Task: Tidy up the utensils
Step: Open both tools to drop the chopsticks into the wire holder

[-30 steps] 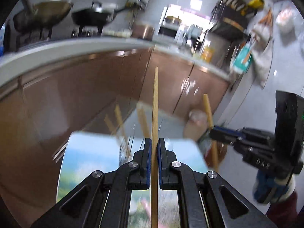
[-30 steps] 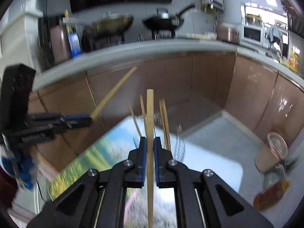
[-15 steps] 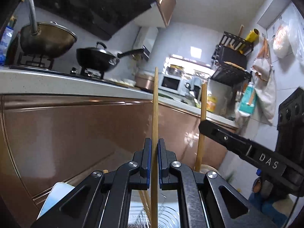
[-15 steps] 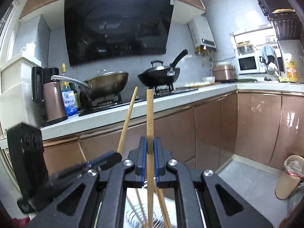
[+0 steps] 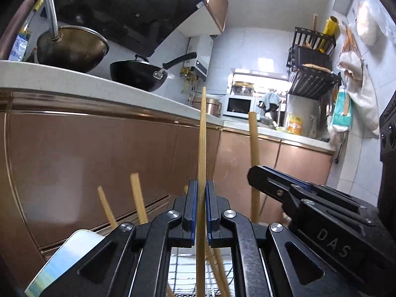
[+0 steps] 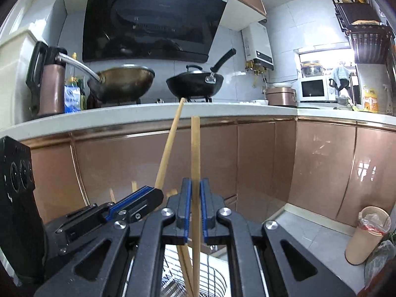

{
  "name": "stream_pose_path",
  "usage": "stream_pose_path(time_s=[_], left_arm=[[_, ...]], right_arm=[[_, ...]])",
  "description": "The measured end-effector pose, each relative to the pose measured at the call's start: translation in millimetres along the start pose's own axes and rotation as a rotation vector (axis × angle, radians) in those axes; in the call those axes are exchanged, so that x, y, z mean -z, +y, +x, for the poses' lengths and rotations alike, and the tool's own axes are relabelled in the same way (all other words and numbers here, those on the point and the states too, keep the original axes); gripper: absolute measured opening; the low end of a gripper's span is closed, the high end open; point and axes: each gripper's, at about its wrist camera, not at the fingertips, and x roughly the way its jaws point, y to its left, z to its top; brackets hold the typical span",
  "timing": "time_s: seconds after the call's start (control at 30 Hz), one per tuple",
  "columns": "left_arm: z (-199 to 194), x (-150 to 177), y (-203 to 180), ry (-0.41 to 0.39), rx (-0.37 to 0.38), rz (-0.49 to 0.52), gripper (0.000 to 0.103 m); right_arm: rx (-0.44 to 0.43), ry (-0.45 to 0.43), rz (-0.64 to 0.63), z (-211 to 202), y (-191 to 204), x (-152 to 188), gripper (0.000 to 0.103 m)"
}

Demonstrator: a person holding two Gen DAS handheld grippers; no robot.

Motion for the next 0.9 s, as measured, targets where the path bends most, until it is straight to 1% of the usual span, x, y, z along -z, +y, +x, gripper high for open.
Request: stream_pose_path(time_s=[0.17, 0.33, 0.47, 0.5, 0.57, 0.63, 0.83, 0.9], left_arm=[[0, 14, 7, 0.012, -0.037, 0.003, 0.006], [1, 25, 14, 0.045, -0.054, -0.012, 0.006], [0, 30, 20, 0.074, -0.050, -0.035, 0.006], [-1, 31, 22, 0.084, -0.046, -0.038, 0.008], [-3, 31, 26, 0.096, -0.037, -0.045, 0.015], [-6, 29, 28, 0.100, -0.029, -0.049, 0.018], [-10, 28, 29, 0.111, -0.035, -0.017, 0.018], [-10, 28, 31, 0.117, -0.033, -0.026, 0.018]], right_arm=[[0.022, 0.025, -0.005, 2, -3, 16, 0.007], [0.031, 0.041, 0.007, 4, -7, 27, 0.007], [0.032, 0.045, 0.005, 4, -6, 29, 0.007], [0.030, 0.051, 0.005, 4, -5, 30, 0.008], [0.029, 0.068, 0.001, 5, -5, 32, 0.008], [0.030, 0.083, 0.000, 7, -4, 34, 0.008], [0.037, 0.126, 0.002, 9, -6, 42, 0.008], [0.037, 0.136, 0.007, 9, -6, 43, 0.008]])
